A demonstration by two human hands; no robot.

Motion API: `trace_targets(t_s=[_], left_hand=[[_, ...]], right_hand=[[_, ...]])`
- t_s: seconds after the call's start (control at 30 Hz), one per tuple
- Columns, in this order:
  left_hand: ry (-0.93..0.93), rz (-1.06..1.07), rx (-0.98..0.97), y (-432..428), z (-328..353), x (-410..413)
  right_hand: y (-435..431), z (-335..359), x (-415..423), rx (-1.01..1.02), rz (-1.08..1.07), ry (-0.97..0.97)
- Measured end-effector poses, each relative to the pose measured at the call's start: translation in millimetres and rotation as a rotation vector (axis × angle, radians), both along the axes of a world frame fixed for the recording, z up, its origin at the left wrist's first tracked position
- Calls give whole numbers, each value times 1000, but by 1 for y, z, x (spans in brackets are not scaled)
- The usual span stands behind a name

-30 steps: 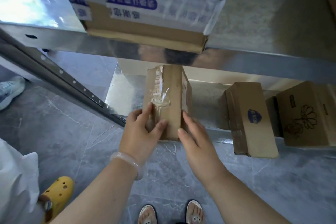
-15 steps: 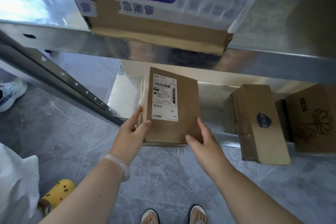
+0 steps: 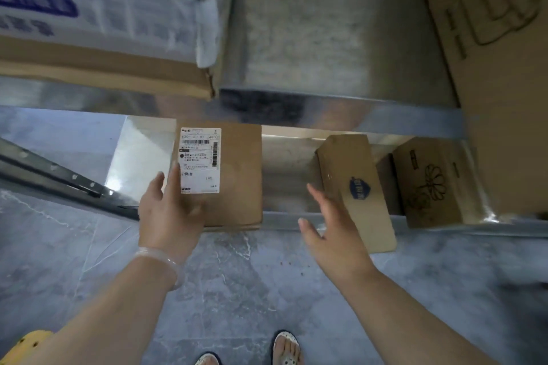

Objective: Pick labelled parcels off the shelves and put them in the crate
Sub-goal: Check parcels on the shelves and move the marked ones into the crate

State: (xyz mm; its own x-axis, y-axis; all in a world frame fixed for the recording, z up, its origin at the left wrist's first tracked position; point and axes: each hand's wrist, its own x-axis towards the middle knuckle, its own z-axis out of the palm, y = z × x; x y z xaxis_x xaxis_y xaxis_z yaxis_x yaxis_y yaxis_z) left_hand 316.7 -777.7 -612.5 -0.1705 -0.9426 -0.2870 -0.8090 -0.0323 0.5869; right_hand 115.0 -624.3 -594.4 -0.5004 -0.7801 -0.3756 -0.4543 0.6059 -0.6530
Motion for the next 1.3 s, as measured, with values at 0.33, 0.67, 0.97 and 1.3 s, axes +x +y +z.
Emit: trace_targets(t_s=[0.33,0.67,0.97,1.3], left_hand=[[225,-452,196,109,6,-120],[225,-400,423,145,-6,-193],[289,-206,444,145,-16,-212],[304,-118,483,153,4,-186]], right_hand=[[66,-5,-81,102,-274,86],[85,-22,-110,135,-248,-214],[103,-31,-99,-123,-315,-408],[131,0,-71,-223,-307,-280]])
